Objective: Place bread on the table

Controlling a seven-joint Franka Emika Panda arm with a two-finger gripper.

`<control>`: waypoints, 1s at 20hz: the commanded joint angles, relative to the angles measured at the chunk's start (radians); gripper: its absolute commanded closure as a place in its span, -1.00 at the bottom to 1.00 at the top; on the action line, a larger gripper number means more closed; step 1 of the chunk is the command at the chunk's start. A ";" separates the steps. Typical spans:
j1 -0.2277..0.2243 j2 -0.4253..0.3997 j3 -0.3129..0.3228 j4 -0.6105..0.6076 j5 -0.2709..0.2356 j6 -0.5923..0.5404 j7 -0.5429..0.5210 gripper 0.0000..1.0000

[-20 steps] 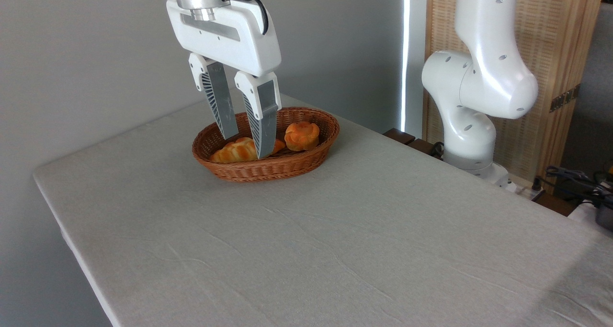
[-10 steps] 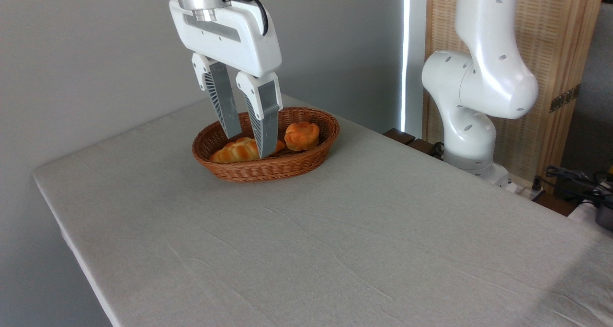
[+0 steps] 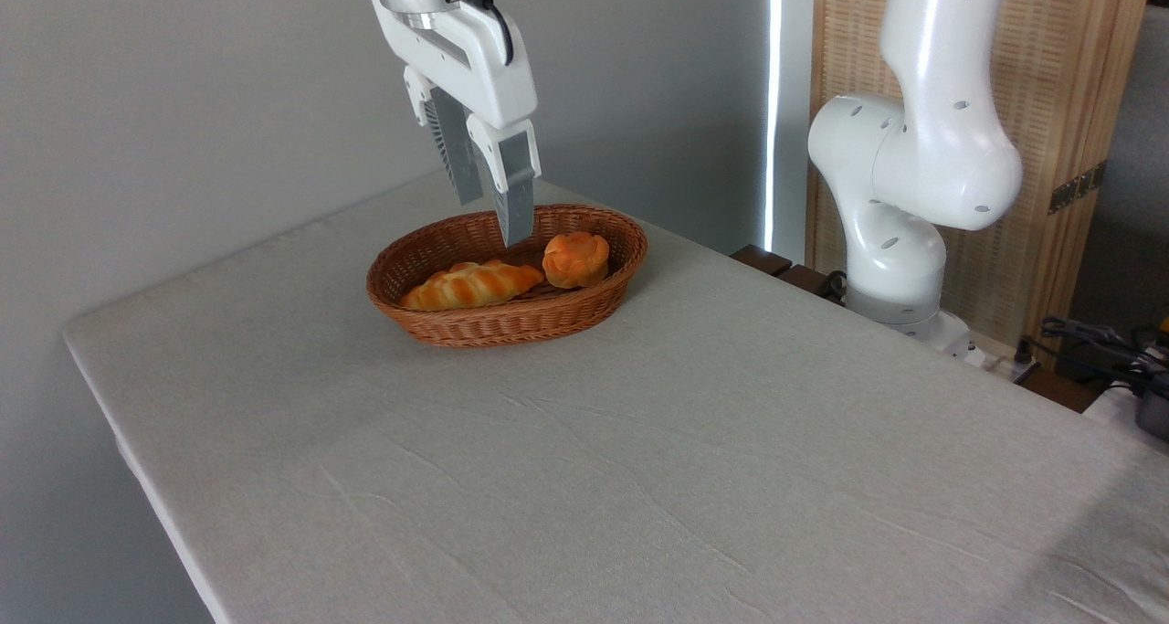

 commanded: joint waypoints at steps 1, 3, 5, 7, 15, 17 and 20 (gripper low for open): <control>-0.109 -0.107 0.004 -0.183 -0.021 0.082 0.012 -1.00; -0.174 -0.167 -0.002 -0.277 -0.022 0.120 0.010 -1.00; -0.200 -0.199 -0.053 -0.314 -0.033 0.121 -0.002 -1.00; -0.200 -0.213 -0.113 -0.345 -0.036 0.122 -0.019 -1.00; -0.198 -0.207 -0.231 -0.490 -0.033 0.274 -0.020 -1.00; -0.198 -0.206 -0.257 -0.520 -0.030 0.312 -0.020 -1.00; -0.191 -0.193 -0.272 -0.546 -0.027 0.329 -0.022 -1.00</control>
